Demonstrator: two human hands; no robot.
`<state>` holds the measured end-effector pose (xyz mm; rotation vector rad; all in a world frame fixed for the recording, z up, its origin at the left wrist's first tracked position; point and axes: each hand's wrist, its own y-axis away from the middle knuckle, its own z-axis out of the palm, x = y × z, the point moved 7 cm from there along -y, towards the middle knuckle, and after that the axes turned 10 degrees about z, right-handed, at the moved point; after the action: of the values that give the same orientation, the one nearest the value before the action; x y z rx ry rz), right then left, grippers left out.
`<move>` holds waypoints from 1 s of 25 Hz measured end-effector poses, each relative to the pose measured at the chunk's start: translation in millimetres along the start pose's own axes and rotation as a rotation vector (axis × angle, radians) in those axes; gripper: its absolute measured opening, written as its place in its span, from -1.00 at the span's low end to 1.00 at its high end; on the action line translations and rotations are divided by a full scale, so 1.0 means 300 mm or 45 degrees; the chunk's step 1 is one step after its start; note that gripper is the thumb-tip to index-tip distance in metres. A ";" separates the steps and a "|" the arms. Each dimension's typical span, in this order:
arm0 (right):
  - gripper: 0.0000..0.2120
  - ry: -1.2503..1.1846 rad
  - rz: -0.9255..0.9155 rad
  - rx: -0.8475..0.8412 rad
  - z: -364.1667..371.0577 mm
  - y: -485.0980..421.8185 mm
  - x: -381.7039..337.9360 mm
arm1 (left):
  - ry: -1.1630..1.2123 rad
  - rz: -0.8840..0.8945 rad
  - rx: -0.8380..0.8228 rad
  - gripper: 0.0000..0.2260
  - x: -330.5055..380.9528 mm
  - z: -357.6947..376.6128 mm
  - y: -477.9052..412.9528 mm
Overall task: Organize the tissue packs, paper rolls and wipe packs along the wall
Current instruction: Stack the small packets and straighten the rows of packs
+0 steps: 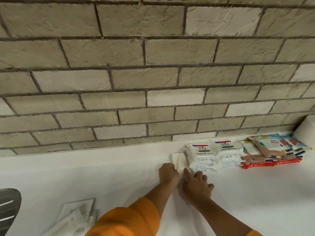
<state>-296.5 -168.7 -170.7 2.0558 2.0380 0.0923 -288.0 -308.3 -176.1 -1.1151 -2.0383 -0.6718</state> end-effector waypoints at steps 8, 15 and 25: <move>-0.44 -0.197 0.035 0.084 -0.015 0.050 0.044 | 0.269 -0.091 -0.135 -0.70 -0.019 -0.022 0.042; -0.55 -0.950 -0.210 0.061 -0.011 0.283 0.112 | 0.340 0.098 -0.185 -0.88 -0.123 -0.130 0.290; -0.57 -1.107 -0.249 -0.158 0.056 0.594 0.251 | 0.601 0.021 -0.084 -0.83 -0.297 -0.301 0.701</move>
<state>-117.2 -95.2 -157.7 1.4205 1.5887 -0.5873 -42.5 -313.4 -168.2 -0.9038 -1.6124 -0.9039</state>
